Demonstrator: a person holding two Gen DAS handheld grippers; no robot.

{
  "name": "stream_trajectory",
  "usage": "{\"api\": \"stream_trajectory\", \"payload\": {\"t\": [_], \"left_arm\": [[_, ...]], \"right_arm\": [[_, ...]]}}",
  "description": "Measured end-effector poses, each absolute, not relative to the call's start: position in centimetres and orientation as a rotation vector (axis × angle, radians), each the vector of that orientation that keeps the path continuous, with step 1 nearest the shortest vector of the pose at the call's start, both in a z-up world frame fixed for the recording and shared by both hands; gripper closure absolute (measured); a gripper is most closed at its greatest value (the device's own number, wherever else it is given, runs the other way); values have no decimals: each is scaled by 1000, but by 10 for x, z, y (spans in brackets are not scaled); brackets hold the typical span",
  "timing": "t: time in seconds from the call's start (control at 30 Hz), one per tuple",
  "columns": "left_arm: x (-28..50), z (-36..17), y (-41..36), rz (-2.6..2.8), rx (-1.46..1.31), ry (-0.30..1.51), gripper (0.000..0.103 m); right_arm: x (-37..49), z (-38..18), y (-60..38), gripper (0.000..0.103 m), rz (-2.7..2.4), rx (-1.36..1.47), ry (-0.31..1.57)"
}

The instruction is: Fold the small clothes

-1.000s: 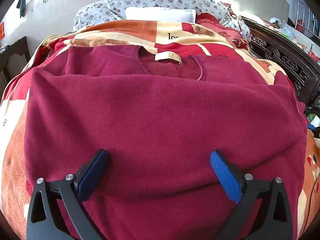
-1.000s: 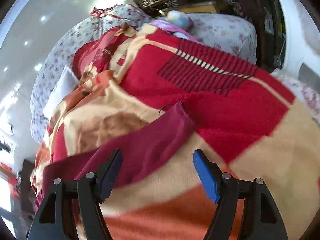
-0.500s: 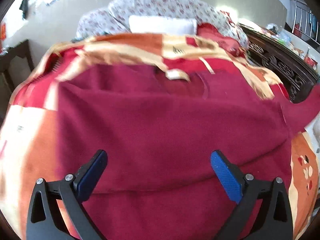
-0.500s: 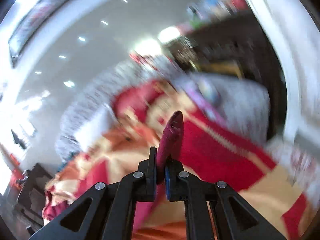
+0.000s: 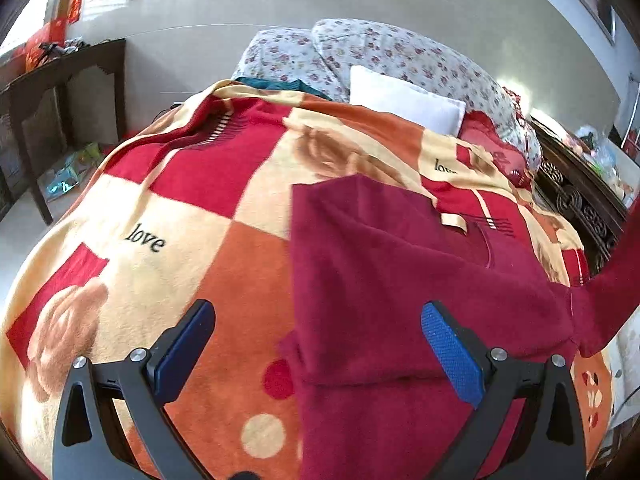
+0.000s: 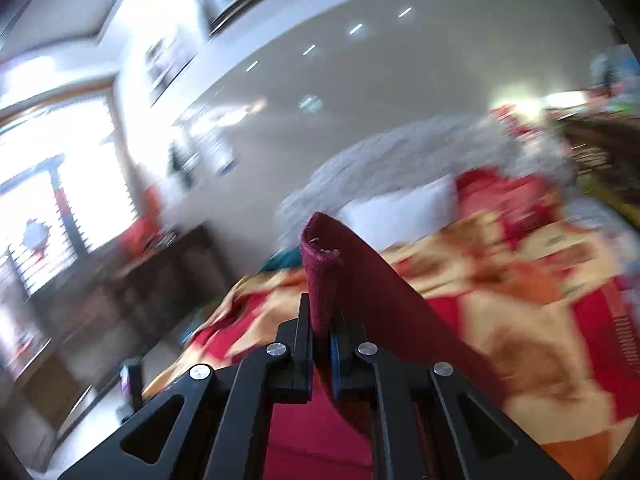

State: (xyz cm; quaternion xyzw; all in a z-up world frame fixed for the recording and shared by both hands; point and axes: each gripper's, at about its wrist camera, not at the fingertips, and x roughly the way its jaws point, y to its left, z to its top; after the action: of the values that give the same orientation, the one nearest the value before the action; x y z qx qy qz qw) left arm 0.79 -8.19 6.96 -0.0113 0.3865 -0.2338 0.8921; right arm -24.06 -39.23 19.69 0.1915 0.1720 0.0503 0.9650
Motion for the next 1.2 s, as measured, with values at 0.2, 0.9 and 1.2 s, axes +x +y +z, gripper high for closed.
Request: {"api": "stream_trajectory", "payload": {"t": [0.2,0.9,1.2], "left_arm": [[16,58,-64,-473,-64,827,0],[13,31,-165,-585,95,836,5],[2,16,-194,-609,292,845,89]], "right_arm": [[-130,86,-296,95,267,414,543],[-234,40,-345,27,204,531,543],[-252,23,-368,25,174,623,560]]}}
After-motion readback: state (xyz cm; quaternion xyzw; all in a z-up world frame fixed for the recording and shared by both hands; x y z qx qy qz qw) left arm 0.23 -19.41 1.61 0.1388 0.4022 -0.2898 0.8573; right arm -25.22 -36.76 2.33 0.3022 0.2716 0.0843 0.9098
